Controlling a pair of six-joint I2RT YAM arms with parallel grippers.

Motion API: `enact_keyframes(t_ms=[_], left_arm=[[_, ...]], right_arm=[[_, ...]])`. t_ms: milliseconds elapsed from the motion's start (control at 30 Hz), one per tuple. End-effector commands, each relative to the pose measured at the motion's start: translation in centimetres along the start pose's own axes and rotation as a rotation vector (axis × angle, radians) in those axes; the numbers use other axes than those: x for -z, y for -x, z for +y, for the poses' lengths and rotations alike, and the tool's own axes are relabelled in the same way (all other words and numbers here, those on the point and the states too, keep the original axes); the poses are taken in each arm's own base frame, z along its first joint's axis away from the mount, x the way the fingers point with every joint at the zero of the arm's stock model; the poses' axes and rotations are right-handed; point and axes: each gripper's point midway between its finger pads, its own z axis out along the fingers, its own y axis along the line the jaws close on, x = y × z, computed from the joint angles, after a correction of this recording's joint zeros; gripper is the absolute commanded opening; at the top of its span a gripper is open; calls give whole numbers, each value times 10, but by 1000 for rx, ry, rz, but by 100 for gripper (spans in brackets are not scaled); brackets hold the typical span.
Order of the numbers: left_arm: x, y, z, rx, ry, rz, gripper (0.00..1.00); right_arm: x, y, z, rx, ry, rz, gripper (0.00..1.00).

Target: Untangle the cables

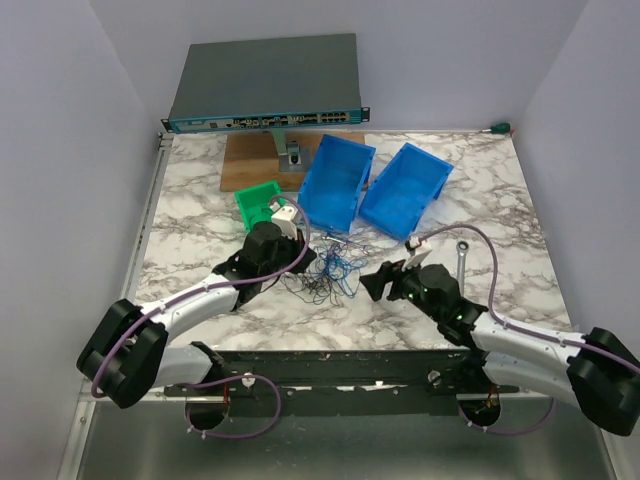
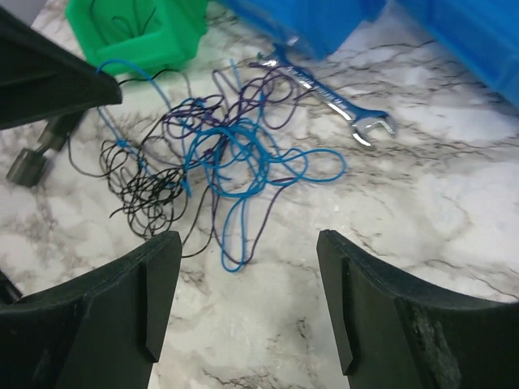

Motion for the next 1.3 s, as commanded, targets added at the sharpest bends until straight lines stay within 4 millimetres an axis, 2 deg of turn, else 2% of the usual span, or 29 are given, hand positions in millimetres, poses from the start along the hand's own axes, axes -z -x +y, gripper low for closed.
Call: enact_keyframes(t_ms=[0,100,267,467,633,1000,1167,1267], left_arm=[[-2,5,-14,-11,-73,-8,0],[-3,2,-19,-12,-96,3,0],[-2,3,-20,-23,-94,0,0],[2,5,-18,-32,-81,-18,0],[1,5,-17,-36,-78,-13,0],[0,4,-18,-35,-81,-7,0],[1,5,-16,-36,-71,-12,0],[2,6,-16,-39,-70,-17,0]], right_arm=[[-5,3,51,38,257,39,76],[-13,-5,58,35,288,87,75],[-28,-17,58,23,272,145,73],[-44,-21,42,16,168,158,73],[-46,-22,64,14,292,159,75],[-65,-19,84,23,360,181,72],[-76,-30,81,28,346,200,64],[-80,-34,77,48,321,219,50]])
